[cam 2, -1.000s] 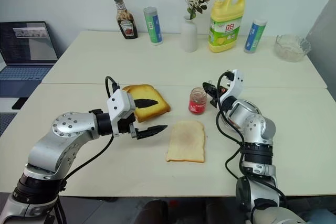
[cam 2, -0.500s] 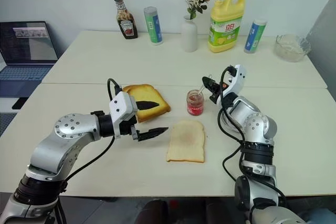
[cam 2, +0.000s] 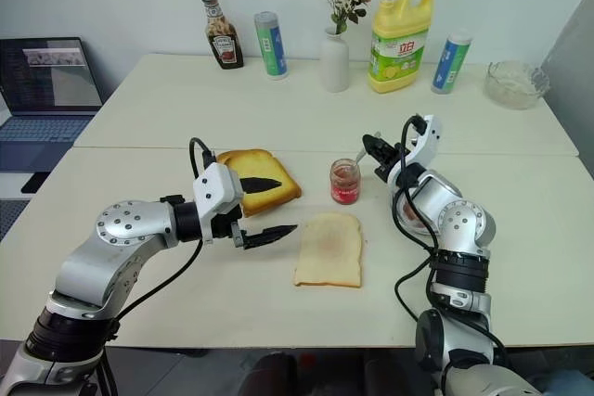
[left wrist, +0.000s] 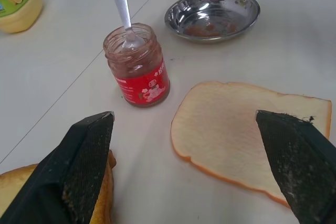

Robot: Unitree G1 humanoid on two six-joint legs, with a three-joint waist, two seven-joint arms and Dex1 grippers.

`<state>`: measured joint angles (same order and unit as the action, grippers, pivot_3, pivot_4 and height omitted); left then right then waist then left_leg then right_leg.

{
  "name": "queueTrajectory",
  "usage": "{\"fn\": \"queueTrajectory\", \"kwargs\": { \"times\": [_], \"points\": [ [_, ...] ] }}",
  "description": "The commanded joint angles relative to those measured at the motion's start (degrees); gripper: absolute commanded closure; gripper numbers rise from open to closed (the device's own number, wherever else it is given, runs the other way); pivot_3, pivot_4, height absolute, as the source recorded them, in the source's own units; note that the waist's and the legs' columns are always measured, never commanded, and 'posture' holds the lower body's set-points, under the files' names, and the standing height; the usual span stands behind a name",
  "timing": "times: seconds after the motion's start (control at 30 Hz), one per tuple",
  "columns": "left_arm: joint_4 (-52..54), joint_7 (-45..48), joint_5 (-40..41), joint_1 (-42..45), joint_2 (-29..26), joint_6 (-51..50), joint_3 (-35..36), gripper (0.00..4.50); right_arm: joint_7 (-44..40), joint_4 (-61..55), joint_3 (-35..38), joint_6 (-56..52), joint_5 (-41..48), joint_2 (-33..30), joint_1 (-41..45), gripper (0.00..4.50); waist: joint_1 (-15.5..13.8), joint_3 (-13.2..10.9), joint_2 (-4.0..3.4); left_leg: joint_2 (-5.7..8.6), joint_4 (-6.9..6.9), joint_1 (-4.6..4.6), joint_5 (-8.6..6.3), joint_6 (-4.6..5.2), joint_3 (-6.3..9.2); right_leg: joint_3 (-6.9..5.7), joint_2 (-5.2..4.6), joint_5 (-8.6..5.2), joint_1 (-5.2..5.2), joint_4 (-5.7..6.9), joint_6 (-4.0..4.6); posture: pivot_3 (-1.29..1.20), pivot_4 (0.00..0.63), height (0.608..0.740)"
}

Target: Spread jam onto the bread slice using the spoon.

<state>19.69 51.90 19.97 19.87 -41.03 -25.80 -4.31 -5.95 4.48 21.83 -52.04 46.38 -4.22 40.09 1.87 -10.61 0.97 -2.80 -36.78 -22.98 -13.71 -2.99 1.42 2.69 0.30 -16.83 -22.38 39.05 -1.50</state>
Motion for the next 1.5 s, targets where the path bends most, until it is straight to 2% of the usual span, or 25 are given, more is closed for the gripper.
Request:
{"fn": "queueTrajectory", "kwargs": {
  "times": [0.03, 0.4, 0.9, 1.37, 1.5],
  "points": [
    [0.66, 0.05, -0.23, 0.43, 0.29, 1.16, 0.34, 0.0, 0.53, -2.96, 1.06, 0.48, 2.25, -0.64, 1.96, 4.45, 0.0, 0.0, 0.0, 0.0, 0.0, 0.0, 0.0, 0.0, 0.0, 0.0, 0.0, 0.0, 0.0, 0.0, 0.0, 0.0, 0.15, 0.74],
    [0.47, 0.4, -0.84, 0.42, 0.51, 1.89, 0.37, 0.0, 2.08, -2.32, 2.85, 1.26, 4.69, -2.15, 3.57, 4.45, -0.01, 0.0, 0.0, 0.0, 0.02, -0.01, 0.0, 0.0, -0.01, 0.0, 0.0, 0.0, -0.01, -0.01, 0.0, 0.0, 0.15, 0.74],
    [-1.07, 0.35, -0.22, 1.02, 1.24, 2.24, 1.15, 0.0, 10.59, -2.58, 8.42, 0.01, 16.37, 0.67, 2.83, 4.45, 0.01, -0.01, -0.01, 0.0, 0.05, -0.02, 0.0, 0.0, -0.02, 0.02, 0.0, 0.0, -0.03, -0.02, 0.0, 0.0, 0.15, 0.74],
    [-2.19, -0.98, -0.12, 2.02, 3.69, 3.12, 1.79, 0.0, 10.98, -3.62, 5.93, -0.38, 19.83, -0.34, 1.3, 4.45, 0.01, -0.01, -0.01, 0.0, 0.07, -0.04, 0.0, 0.01, -0.03, 0.02, 0.0, 0.0, -0.06, -0.04, 0.0, 0.0, 0.15, 0.74],
    [-0.49, -1.78, 3.56, 2.0, 4.51, 0.45, 4.65, 0.0, 8.63, -7.88, 4.49, -2.24, 22.44, -1.77, 0.29, 4.45, 0.0, -0.01, -0.01, 0.0, 0.07, -0.07, 0.0, 0.01, -0.02, 0.01, 0.0, 0.0, -0.08, -0.05, 0.0, 0.0, 0.15, 0.74]
  ]
}}
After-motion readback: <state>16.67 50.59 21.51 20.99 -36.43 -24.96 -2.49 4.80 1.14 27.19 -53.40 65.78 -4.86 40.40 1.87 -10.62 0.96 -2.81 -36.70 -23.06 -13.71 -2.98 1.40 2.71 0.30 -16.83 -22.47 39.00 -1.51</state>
